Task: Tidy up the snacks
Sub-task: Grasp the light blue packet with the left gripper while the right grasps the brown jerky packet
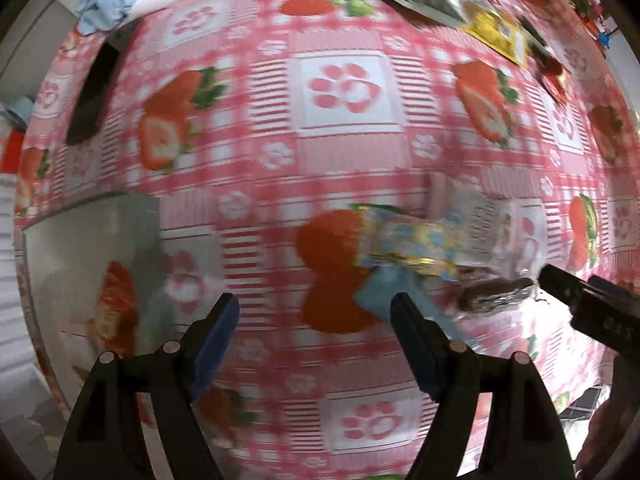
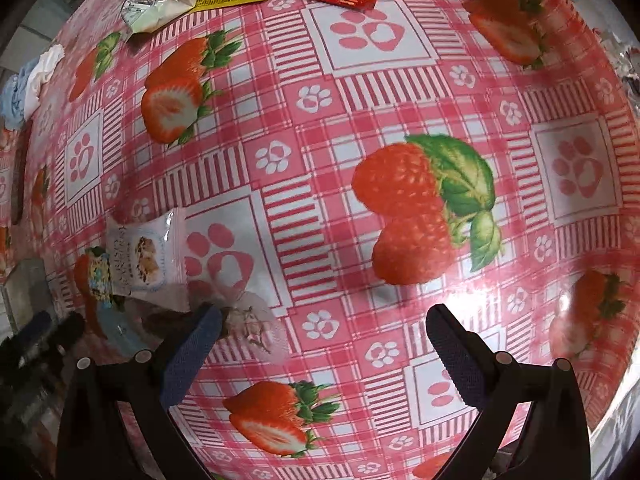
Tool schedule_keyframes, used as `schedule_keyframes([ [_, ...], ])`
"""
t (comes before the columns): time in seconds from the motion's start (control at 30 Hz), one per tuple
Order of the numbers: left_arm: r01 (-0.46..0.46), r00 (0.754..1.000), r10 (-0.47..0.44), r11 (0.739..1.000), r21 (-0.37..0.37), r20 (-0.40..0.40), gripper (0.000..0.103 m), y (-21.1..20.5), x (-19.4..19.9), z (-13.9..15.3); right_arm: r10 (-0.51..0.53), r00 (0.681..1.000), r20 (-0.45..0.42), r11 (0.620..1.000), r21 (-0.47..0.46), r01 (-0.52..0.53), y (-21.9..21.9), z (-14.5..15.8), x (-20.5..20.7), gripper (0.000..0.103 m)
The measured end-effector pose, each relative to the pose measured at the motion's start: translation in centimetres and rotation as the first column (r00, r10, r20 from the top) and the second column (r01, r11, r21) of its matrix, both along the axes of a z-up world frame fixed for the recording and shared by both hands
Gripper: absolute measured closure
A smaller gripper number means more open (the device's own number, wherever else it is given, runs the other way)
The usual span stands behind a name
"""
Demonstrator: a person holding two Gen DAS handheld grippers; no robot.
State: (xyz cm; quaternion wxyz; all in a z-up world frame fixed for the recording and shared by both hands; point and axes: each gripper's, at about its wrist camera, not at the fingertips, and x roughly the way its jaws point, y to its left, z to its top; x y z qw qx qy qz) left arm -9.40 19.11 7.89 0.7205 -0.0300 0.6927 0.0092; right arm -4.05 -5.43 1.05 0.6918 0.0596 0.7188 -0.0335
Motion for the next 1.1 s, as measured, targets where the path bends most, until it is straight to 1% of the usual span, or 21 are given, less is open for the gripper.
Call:
schedule_keyframes([
  [0.1, -0.013, 1.000, 0.013, 0.999, -0.049, -0.002, 0.022, -1.9, 0.0, -0.7, 0.037, 0.999, 0.000, 0.999, -0.030, -0.037, 0.4, 0.0, 1.6, 0.000],
  [0.17, 0.006, 1.000, -0.006, 1.000, -0.027, -0.024, 0.022, -3.0, 0.3, -1.7, 0.050, 0.999, -0.016, 0.998, -0.041, -0.051, 1.7, -1.0, 2.2, 0.000],
  [0.23, 0.025, 0.999, -0.024, 0.999, 0.022, -0.046, 0.020, -3.3, -0.4, -2.7, 0.056, 0.997, -0.043, 0.998, -0.040, -0.058, 2.1, -1.7, 2.1, 0.000],
  [0.33, 0.027, 0.999, -0.027, 0.999, 0.024, -0.032, 0.019, -1.9, -2.2, -3.2, 0.076, 0.995, -0.072, 0.996, -0.038, -0.079, 3.2, -2.4, 1.0, 0.000],
  [0.43, 0.054, 0.998, -0.053, 0.998, 0.026, -0.038, 0.019, -0.4, -4.0, -3.6, 0.098, 0.989, -0.110, 0.995, -0.007, -0.099, 3.3, -2.8, -0.8, 0.000],
  [0.5, 0.067, 0.997, -0.067, 0.997, 0.021, -0.042, 0.019, 0.6, -5.2, -3.5, 0.105, 0.987, -0.117, 0.994, -0.003, -0.107, 3.2, -2.8, -1.6, 0.000],
  [0.57, 0.073, 0.997, -0.073, 0.997, 0.000, -0.028, 0.019, 2.0, -6.0, -2.9, 0.108, 0.989, -0.104, 0.994, -0.012, -0.110, 2.9, -2.3, -2.1, 0.000],
  [0.67, 0.093, 0.996, -0.093, 0.996, -0.018, -0.007, 0.019, 2.0, -6.2, -2.3, 0.115, 0.990, -0.080, 0.993, 0.011, -0.115, 2.3, -0.8, -3.1, 0.000],
  [0.73, 0.097, 0.995, -0.098, 0.995, -0.015, -0.011, 0.019, 1.2, -4.7, -2.3, 0.144, 0.988, -0.056, 0.989, 0.030, -0.142, 2.0, 0.4, -2.6, 0.000],
  [0.77, 0.095, 0.995, -0.096, 0.995, -0.019, -0.017, 0.019, 0.9, -4.1, -2.3, 0.159, 0.986, -0.047, 0.987, 0.040, -0.157, 3.3, 0.9, -2.7, 0.000],
  [0.8, 0.090, 0.996, -0.091, 0.996, -0.023, -0.025, 0.019, 0.3, -3.2, -2.5, 0.183, 0.982, -0.039, 0.982, 0.058, -0.181, 3.9, 1.2, -2.3, 0.000],
  [0.87, 0.085, 0.995, -0.086, 0.996, -0.021, -0.040, 0.019, -0.3, -2.7, -3.1, 0.227, 0.973, -0.043, 0.972, 0.080, -0.223, 5.4, 1.7, -2.0, 0.000],
  [0.9, 0.085, 0.995, -0.085, 0.996, -0.017, -0.046, 0.019, -0.8, -2.3, -3.4, 0.269, 0.961, -0.059, 0.961, 0.086, -0.263, 6.4, 1.5, -1.9, 0.000],
  [0.93, 0.085, 0.995, -0.086, 0.996, -0.012, -0.054, 0.019, -0.9, -2.1, -3.9, 0.298, 0.952, -0.070, 0.953, 0.080, -0.293, 7.4, 1.2, -2.0, 0.000],
  [0.97, 0.086, 0.995, -0.086, 0.996, -0.009, -0.058, 0.019, -2.2, -2.6, -4.8, 0.328, 0.941, -0.082, 0.944, 0.069, -0.323, 8.2, 0.9, -1.9, 0.000],
  [1.0, 0.085, 0.995, -0.085, 0.996, -0.008, -0.053, 0.018, -2.3, -3.0, -5.6, 0.363, 0.927, -0.093, 0.932, 0.054, -0.359, 8.9, 0.5, -1.8, 0.000],
  [1.03, 0.087, 0.995, -0.087, 0.996, -0.001, -0.048, 0.018, -2.5, -3.1, -6.0, 0.381, 0.919, -0.100, 0.925, 0.046, -0.378, 9.6, 0.1, -1.6, 0.000],
  [1.1, 0.084, 0.995, -0.085, 0.996, -0.011, -0.047, 0.017, -2.2, -3.2, -6.3, 0.403, 0.908, -0.115, 0.915, 0.022, -0.403, 10.1, -0.4, -1.1, 0.000],
])
